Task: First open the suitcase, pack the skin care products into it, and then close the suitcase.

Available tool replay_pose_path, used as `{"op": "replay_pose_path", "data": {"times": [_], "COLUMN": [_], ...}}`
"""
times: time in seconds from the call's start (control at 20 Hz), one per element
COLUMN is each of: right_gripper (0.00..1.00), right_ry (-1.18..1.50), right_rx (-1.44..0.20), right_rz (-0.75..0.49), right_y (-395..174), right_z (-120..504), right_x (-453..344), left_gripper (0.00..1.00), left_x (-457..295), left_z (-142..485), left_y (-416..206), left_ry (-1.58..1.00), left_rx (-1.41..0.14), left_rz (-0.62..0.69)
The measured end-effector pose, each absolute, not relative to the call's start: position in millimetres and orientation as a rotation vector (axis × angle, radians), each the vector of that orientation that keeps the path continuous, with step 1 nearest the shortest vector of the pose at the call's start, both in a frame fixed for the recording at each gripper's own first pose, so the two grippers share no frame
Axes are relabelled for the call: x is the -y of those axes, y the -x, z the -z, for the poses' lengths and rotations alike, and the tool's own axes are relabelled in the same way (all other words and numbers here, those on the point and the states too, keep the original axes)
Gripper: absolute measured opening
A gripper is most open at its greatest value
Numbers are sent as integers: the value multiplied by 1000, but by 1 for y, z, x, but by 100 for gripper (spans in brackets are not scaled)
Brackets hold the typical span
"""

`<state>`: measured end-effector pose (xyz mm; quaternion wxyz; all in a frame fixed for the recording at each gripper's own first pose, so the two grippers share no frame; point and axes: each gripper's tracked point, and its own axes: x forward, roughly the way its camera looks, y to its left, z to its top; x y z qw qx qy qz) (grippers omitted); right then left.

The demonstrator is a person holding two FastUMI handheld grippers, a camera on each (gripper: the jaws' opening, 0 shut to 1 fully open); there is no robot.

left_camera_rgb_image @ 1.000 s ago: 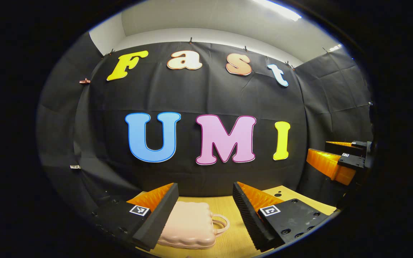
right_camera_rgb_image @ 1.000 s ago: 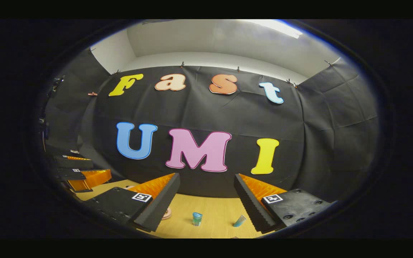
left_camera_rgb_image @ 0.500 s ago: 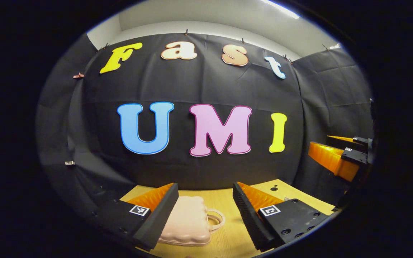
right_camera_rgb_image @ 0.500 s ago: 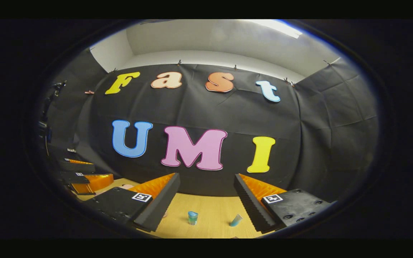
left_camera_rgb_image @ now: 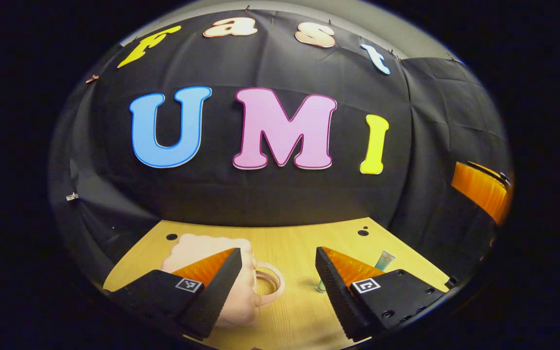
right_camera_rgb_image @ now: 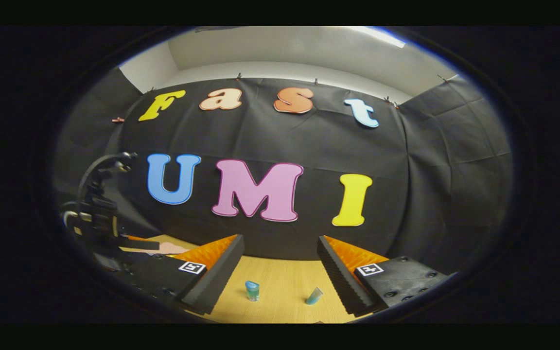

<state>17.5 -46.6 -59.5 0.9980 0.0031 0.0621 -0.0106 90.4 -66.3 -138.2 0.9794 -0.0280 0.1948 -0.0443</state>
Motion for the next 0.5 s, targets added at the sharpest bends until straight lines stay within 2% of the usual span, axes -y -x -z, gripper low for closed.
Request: {"op": "replay_pose_path", "data": {"times": [0.5], "right_gripper": [96], "right_ry": [-67], "right_rx": [-307], "right_rz": [-48], "right_y": [-26], "right_z": [134], "right_x": [71], "left_gripper": [97], "left_x": [103], "left_z": [275], "left_y": [-160], "left_ry": [63], "left_rx": [-700], "left_rz": [54]}}
